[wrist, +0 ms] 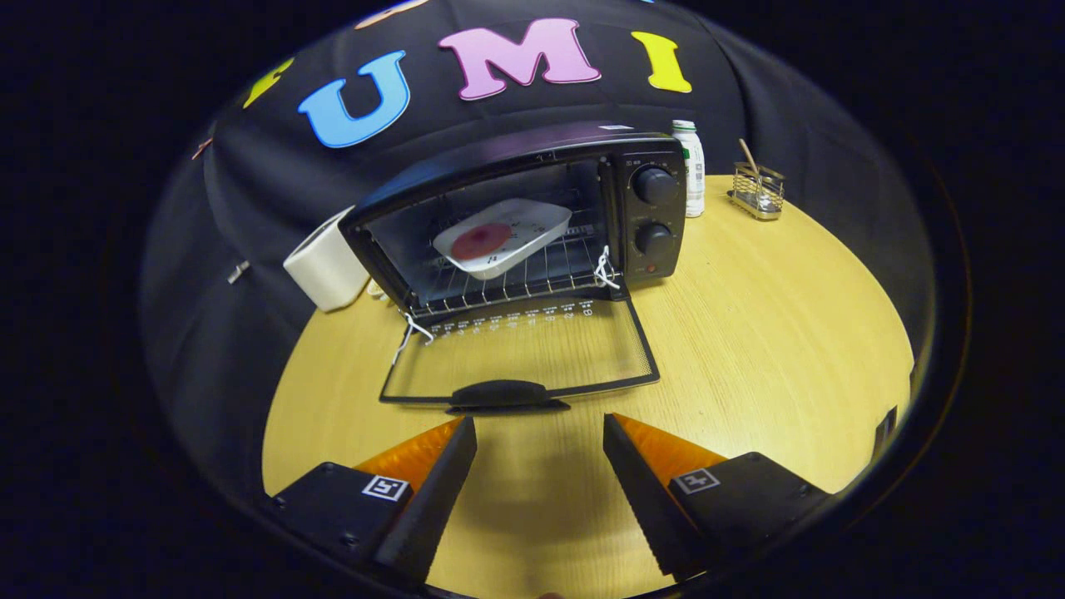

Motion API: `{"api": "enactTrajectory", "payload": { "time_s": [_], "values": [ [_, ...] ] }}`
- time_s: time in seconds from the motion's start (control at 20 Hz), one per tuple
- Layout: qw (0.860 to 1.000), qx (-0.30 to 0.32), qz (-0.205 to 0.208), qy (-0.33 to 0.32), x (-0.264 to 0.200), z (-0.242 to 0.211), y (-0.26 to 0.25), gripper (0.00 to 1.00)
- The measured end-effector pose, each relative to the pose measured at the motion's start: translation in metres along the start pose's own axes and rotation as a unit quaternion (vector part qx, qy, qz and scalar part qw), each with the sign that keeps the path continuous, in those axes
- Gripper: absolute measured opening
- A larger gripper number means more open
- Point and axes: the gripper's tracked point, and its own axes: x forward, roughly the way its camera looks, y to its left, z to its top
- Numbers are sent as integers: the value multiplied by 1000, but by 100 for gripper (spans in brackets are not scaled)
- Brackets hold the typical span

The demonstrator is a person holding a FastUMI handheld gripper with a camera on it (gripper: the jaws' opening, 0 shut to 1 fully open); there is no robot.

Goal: Open the toaster oven, put the food inside, and close the toaster oven door.

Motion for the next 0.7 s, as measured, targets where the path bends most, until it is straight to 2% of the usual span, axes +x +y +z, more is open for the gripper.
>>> {"api": "enactTrajectory", "payload": {
  "time_s": [0.25,0.45,0.7],
  "values": [
    [998,-43,-31,19,21,-26,-3,99],
    [996,-72,-48,12,41,-22,-6,99],
    [996,-71,-52,30,60,-25,-4,99]
  ]
}}
